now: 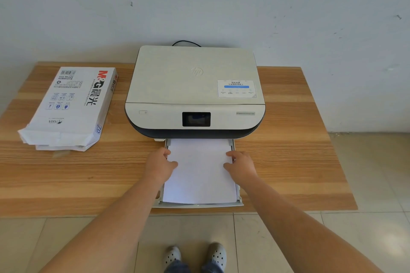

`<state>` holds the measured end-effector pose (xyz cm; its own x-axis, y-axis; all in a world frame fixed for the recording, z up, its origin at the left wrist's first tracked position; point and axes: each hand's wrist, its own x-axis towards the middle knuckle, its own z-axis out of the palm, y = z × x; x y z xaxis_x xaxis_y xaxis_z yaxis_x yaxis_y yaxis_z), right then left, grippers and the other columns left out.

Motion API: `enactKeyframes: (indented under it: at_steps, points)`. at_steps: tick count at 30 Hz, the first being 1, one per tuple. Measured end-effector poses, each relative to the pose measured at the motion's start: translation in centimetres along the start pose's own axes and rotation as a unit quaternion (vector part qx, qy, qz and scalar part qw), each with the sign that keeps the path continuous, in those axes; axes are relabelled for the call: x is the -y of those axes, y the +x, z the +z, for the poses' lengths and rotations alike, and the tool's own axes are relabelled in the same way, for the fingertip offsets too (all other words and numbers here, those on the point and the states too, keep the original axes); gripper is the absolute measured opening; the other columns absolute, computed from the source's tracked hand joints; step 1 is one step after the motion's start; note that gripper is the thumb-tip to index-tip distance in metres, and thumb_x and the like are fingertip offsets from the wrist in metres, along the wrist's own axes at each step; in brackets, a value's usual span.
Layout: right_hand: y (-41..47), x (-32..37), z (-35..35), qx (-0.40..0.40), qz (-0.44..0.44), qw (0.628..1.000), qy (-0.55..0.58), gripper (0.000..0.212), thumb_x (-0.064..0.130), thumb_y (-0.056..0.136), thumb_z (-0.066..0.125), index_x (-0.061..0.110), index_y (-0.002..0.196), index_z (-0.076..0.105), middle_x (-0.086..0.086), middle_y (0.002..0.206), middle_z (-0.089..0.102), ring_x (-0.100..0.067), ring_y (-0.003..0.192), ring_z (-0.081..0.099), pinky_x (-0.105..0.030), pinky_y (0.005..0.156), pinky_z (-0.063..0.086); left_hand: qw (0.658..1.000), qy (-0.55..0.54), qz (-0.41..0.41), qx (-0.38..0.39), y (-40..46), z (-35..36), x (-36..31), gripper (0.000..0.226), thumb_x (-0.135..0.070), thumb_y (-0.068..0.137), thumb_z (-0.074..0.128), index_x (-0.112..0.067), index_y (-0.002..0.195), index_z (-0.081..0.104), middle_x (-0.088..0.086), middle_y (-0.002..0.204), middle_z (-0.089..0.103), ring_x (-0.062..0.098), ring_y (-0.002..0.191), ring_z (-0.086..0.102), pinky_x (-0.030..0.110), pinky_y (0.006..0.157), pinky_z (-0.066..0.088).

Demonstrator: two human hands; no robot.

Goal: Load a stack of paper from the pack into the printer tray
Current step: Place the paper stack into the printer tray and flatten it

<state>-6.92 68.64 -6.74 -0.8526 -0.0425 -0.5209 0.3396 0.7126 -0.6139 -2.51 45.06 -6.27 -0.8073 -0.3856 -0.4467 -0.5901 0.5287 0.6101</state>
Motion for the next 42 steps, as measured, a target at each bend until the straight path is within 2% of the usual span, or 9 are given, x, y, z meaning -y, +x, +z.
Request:
enactKeyframes:
  at_steps: [5, 8, 11, 13, 18, 24, 30, 35, 42]
  points:
    - [-0.7, -0.1, 0.1, 0.0, -0.016, 1.0, 0.008, 0.041, 0.014, 0.091, 0.057, 0.019, 0.131, 0.053, -0.002, 0.141, 0.035, -0.01, 0.097, 0.045, -0.01, 0.058, 0.035, 0.999, 0.029, 0.03, 0.011, -0.6, -0.1, 0.3, 0.05, -0.014, 0.083, 0.069, -0.012, 0.129, 0.051, 0.009, 0.128, 0.053, 0.021, 0.11, 0.053, 0.029, 0.086, 0.047]
    - [-1.2, -0.5, 0.3, 0.003, -0.038, 0.999, -0.001, 0.041, 0.013, 0.09, 0.058, 0.02, 0.129, 0.053, 0.001, 0.139, 0.034, -0.011, 0.107, 0.043, -0.007, 0.058, 0.036, 0.998, 0.041, 0.05, 0.016, -1.1, -0.1, 0.4, 0.051, -0.014, 0.083, 0.069, -0.014, 0.13, 0.05, 0.009, 0.133, 0.048, 0.019, 0.107, 0.051, 0.025, 0.081, 0.043]
    - [-1.8, -1.0, 0.5, 0.011, -0.078, 0.995, -0.054, 0.044, 0.015, 0.087, 0.062, 0.023, 0.13, 0.052, 0.003, 0.145, 0.028, -0.017, 0.128, 0.035, -0.018, 0.083, 0.045, 0.993, 0.07, 0.086, 0.03, -1.7, 0.1, 0.9, 0.052, -0.014, 0.083, 0.069, -0.015, 0.131, 0.05, 0.007, 0.139, 0.042, 0.019, 0.115, 0.046, 0.026, 0.09, 0.042]
    - [-2.2, -1.5, 0.6, 0.026, -0.114, 0.986, -0.115, 0.046, 0.019, 0.087, 0.063, 0.025, 0.131, 0.051, 0.004, 0.149, 0.023, -0.018, 0.138, 0.023, -0.027, 0.103, 0.039, 0.989, 0.088, 0.11, 0.043, -2.1, 0.2, 1.5, 0.052, -0.013, 0.084, 0.068, -0.016, 0.132, 0.049, 0.004, 0.147, 0.034, 0.02, 0.13, 0.038, 0.027, 0.102, 0.036]
    - [-3.6, -2.7, 0.9, 0.085, -0.235, 0.925, -0.287, 0.053, 0.039, 0.085, 0.061, 0.033, 0.136, 0.045, 0.008, 0.154, 0.015, -0.017, 0.143, 0.007, -0.04, 0.114, 0.023, 0.973, 0.149, 0.159, 0.07, -3.1, 0.6, 2.6, 0.054, -0.016, 0.084, 0.066, -0.021, 0.135, 0.047, -0.005, 0.156, 0.016, 0.017, 0.141, 0.017, 0.03, 0.111, 0.027]
    - [-3.9, -3.4, 0.8, 0.105, -0.295, 0.873, -0.375, 0.057, 0.044, 0.085, 0.055, 0.032, 0.139, 0.04, 0.003, 0.156, 0.018, -0.019, 0.144, 0.008, -0.042, 0.117, 0.012, 0.906, 0.286, 0.266, 0.162, -3.3, -0.6, 4.1, 0.06, -0.032, 0.08, 0.065, -0.031, 0.137, 0.043, -0.011, 0.156, 0.012, 0.013, 0.143, 0.004, 0.034, 0.116, 0.018]
    - [-3.4, -3.1, 0.8, 0.104, -0.351, 0.83, -0.42, 0.057, 0.045, 0.086, 0.056, 0.027, 0.139, 0.042, 0.0, 0.154, 0.024, -0.022, 0.143, 0.015, -0.042, 0.116, 0.015, 0.838, 0.402, 0.324, 0.175, -3.1, -0.4, 4.4, 0.064, -0.04, 0.084, 0.057, -0.029, 0.143, 0.034, -0.007, 0.158, 0.005, 0.015, 0.144, -0.001, 0.035, 0.117, 0.01]
    - [-3.1, -3.1, 1.5, 0.105, -0.374, 0.808, -0.442, 0.056, 0.042, 0.086, 0.056, 0.024, 0.138, 0.043, -0.003, 0.154, 0.027, -0.025, 0.142, 0.018, -0.045, 0.116, 0.016, 0.814, 0.426, 0.355, 0.174, -3.0, 0.1, 4.1, 0.063, -0.041, 0.086, 0.054, -0.027, 0.144, 0.032, -0.005, 0.159, 0.005, 0.017, 0.144, 0.001, 0.035, 0.118, 0.007]
    - [-2.9, -3.6, 1.4, 0.082, -0.368, 0.826, -0.42, 0.052, 0.04, 0.086, 0.054, 0.023, 0.134, 0.048, -0.004, 0.15, 0.035, -0.024, 0.139, 0.027, -0.045, 0.113, 0.023, 0.816, 0.421, 0.358, 0.169, -2.6, 0.6, 3.8, 0.063, -0.039, 0.086, 0.053, -0.026, 0.144, 0.032, -0.004, 0.158, 0.01, 0.017, 0.144, 0.007, 0.036, 0.117, 0.011]
